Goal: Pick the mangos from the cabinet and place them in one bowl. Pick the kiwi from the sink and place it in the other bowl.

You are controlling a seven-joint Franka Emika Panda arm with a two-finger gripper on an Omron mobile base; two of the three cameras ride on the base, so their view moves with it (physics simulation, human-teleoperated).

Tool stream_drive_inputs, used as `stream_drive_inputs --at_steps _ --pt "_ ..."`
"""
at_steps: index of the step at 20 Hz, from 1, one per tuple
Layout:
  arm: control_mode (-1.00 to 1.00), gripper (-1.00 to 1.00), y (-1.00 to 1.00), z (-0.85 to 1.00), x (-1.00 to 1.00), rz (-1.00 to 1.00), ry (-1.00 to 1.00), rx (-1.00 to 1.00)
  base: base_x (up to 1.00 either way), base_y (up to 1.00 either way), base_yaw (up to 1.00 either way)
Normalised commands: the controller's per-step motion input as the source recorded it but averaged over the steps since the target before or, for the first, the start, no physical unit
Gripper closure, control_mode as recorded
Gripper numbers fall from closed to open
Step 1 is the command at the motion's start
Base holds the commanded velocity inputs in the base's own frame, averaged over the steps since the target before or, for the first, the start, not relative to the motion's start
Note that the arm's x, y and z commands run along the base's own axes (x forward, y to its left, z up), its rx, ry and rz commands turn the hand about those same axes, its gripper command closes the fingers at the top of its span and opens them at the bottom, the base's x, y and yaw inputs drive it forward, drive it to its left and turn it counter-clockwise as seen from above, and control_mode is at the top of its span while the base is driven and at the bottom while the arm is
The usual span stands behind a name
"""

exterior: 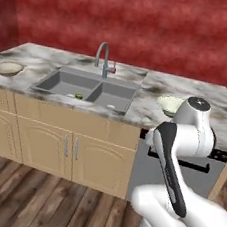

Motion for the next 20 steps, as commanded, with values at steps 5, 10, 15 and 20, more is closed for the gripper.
stream_drive_inputs --at_steps 5,10,15,20 --pt "1.0 1.0 0.0 0.0 0.0 0.0 0.0 0.0 0.13 -0.14 -0.41" --pt "1.0 1.0 0.0 0.0 0.0 0.0 0.0 0.0 0.27 -0.36 -0.3" --pt "1.0 1.0 0.0 0.0 0.0 0.0 0.0 0.0 0.48 -0.01 -0.3" --pt "1.0 1.0 0.0 0.0 0.0 0.0 0.0 0.0 0.5 0.25 -0.26"
